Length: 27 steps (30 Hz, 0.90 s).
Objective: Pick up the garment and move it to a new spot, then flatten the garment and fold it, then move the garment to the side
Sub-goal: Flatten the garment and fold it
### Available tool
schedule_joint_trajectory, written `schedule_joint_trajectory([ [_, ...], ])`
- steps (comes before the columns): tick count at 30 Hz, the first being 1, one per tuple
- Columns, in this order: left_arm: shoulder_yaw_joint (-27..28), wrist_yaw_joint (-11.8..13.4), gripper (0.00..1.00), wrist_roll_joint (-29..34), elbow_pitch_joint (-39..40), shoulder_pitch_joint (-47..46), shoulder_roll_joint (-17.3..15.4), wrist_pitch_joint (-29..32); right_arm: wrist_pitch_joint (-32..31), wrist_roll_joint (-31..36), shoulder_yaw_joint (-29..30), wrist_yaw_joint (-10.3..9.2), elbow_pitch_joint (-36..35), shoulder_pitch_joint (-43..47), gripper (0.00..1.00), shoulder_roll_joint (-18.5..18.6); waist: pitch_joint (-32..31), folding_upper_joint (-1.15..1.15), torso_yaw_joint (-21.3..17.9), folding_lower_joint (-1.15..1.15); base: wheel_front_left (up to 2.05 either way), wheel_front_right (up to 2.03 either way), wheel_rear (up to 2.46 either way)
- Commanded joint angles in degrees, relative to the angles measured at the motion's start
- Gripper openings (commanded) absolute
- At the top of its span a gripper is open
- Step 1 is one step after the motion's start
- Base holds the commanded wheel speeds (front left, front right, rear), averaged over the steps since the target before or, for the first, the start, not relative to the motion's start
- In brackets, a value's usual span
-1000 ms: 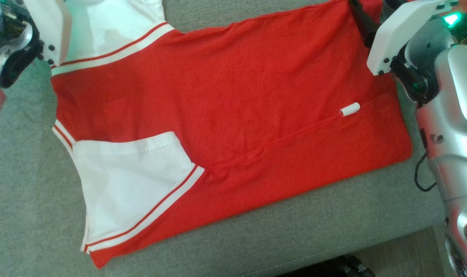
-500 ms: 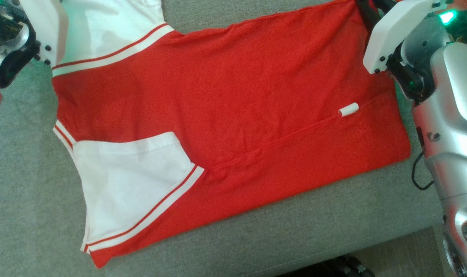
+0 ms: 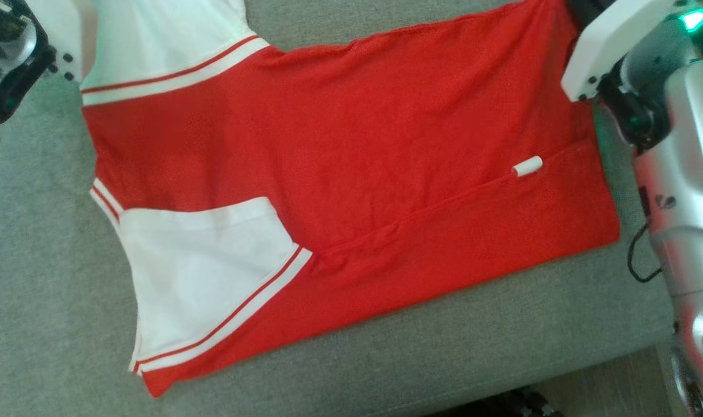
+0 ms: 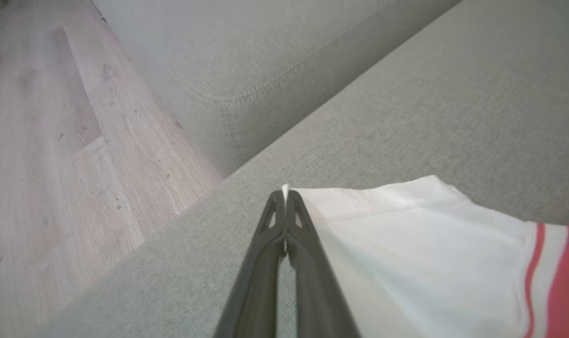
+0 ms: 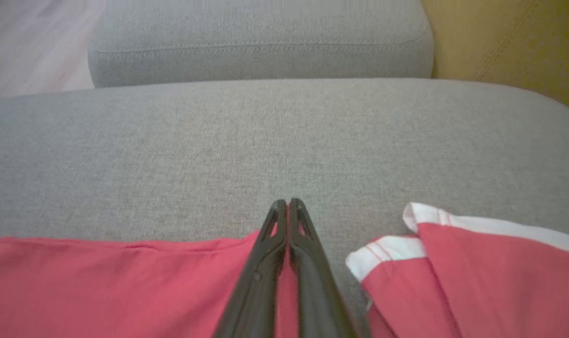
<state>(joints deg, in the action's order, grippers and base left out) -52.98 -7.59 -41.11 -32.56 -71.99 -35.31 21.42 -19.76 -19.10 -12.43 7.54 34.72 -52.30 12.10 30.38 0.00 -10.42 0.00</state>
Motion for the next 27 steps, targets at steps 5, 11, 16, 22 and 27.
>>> schedule_joint_trajectory([
  [5, 2.9, 0.1, 0.0, 0.3, 1.1, -5.1, -1.6, -6.7, 2.7, -1.6, 2.5, -0.05, -2.6, -1.3, 0.0, 0.9, -1.2, 0.0, 1.8, 0.0, 0.0, 0.0, 0.0],
  [11, 3.1, 0.1, 0.0, 0.3, 0.8, -6.8, -0.8, -11.9, 4.5, -2.6, 5.8, -0.05, -3.1, -1.5, 0.0, 2.3, -2.9, 0.0, 4.0, 0.0, 0.0, 0.0, 0.0],
  [16, 2.8, 0.1, 0.0, -1.7, 2.4, -5.0, -0.7, -14.2, 4.2, -3.0, 7.3, -0.05, -4.4, 1.5, 0.0, 4.0, -4.5, 0.0, 5.8, 0.0, 0.0, 0.0, 0.0],
  [22, 3.2, 0.9, 0.0, -3.4, 7.6, -0.2, -2.9, -16.6, 3.2, -3.1, 10.8, -0.05, -9.5, 7.6, 0.0, 5.0, -5.8, 0.0, 7.5, 0.0, 0.0, 0.0, 0.0],
  [27, 3.6, 4.0, 0.0, -4.5, 15.5, 6.4, -6.7, -18.3, 1.7, -3.4, 13.7, -0.05, -16.2, 14.0, 0.0, 5.0, -6.8, 0.0, 8.5, 0.0, 0.0, 0.0, 0.0],
])
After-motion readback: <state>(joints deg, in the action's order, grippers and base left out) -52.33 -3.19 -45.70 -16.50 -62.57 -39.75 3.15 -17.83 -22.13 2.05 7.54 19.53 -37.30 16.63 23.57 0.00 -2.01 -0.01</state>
